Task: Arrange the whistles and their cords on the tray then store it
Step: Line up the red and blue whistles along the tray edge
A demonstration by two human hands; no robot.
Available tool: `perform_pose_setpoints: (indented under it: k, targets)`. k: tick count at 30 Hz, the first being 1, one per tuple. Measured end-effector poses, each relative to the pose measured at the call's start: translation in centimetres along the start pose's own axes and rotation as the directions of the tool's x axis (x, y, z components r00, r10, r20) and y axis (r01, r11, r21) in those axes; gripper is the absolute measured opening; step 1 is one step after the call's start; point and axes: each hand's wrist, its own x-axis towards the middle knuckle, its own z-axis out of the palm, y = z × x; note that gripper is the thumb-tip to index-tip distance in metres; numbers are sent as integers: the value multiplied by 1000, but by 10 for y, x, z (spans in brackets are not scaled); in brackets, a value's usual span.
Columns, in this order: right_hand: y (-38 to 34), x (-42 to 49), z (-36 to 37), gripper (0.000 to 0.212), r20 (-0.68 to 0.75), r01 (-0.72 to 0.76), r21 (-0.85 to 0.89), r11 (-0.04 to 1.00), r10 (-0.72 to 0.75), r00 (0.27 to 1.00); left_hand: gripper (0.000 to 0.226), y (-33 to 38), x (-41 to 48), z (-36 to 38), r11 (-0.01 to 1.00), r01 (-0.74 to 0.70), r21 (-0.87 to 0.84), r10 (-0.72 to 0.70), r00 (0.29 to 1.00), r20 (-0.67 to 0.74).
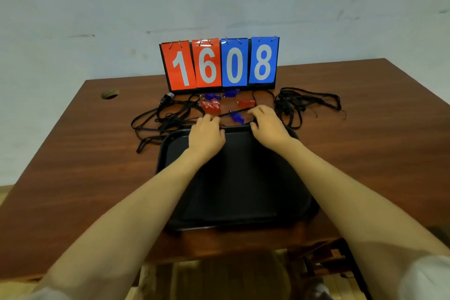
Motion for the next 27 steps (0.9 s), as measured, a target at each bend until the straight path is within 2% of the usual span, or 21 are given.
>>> perform_pose_setpoints:
  k: [3,7,13,19,22,25,27]
  targets:
    - [-5,47,-1,43,15,-18,-15,1000,18,1000,34,-10,40,-8,1000,0,13,1,1000,-17]
    - [-3,88,6,47,71,-13,-173,985,26,997,39,-25,80,-7,1000,29,3,-29,998,55]
    - [7,107,25,38,102,-57,-275,960,88,991,42,-32,109,11,999,13,49,-20,989,147]
    - [6,102,32,29,43,-106,-291,951,124,991,35,-43,107,20,997,55,-45,-53,997,48]
    - [6,97,28,27,-76,-107,-266,958,90,993,39,-46,104,19,994,44,-100,-42,999,28]
    - [3,86,19,29,-241,-109,-113,988,79,967,42,-52,102,20,993,44,-106,-41,999,34]
    - [-4,76,15,31,-293,-96,-45,994,78,953,36,-55,99,20,993,45,-110,-44,999,12]
